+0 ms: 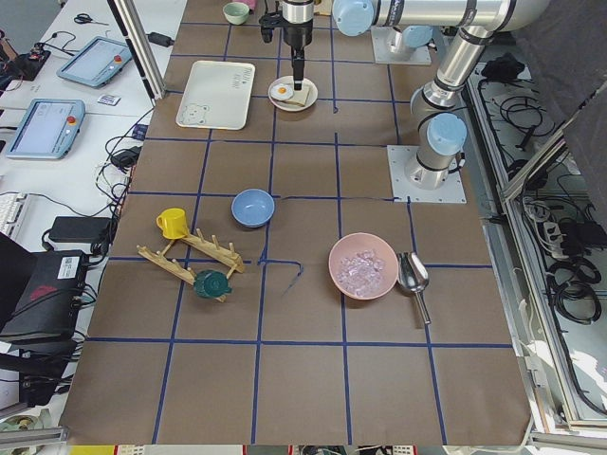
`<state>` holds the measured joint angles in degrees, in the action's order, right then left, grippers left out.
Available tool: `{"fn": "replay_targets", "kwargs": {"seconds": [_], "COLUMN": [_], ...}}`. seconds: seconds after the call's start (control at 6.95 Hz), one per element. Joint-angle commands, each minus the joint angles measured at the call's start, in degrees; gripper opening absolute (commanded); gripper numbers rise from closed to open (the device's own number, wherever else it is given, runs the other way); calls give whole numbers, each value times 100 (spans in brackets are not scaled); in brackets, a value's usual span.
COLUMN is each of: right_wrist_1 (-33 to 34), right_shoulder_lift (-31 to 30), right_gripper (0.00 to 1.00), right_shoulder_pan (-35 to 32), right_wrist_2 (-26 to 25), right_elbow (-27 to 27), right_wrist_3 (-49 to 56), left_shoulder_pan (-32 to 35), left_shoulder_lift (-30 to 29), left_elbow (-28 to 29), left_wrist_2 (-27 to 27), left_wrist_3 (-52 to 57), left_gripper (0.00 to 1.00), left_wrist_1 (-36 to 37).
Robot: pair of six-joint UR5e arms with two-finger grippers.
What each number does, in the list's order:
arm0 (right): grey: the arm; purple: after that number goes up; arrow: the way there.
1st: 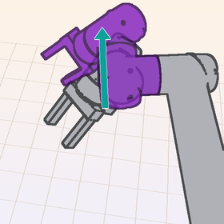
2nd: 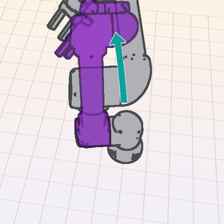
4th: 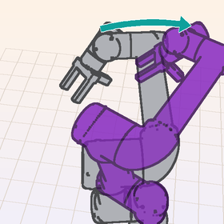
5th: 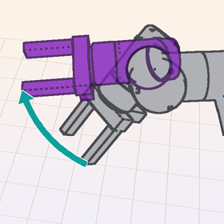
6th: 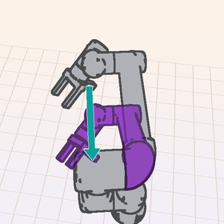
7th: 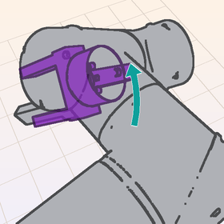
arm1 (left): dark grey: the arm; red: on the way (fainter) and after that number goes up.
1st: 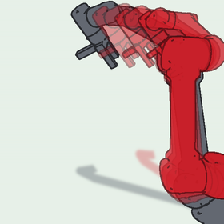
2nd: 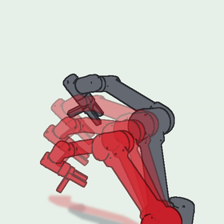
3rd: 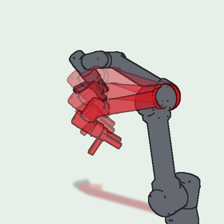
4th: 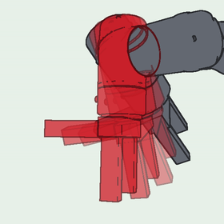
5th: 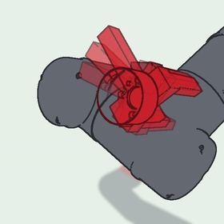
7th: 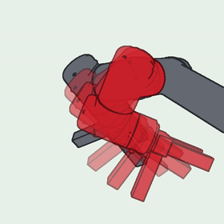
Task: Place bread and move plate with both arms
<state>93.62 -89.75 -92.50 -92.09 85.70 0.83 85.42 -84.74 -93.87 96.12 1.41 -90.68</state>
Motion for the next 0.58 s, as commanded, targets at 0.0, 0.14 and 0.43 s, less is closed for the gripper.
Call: {"fn": "replay_targets", "kwargs": {"seconds": [0.0,0.14,0.43], "right_wrist_1": [-28,-11,-19], "right_shoulder_lift": [-16,-7,1], "right_gripper": [100,100,100], "right_shoulder_pan": [-4,-4,-4], "right_wrist_2": [-10,-28,-28], "right_elbow": [-10,-18,16], "right_wrist_3": [5,22,14], "left_shoulder_pan": [1,1,1], "left_shoulder_lift": [1,10,-25], "left_elbow": [0,9,9], "left_wrist_2": [3,11,-15], "left_wrist_3": [0,0,0], "left_gripper": [100,100,100], "left_wrist_1": [15,16,42]}}
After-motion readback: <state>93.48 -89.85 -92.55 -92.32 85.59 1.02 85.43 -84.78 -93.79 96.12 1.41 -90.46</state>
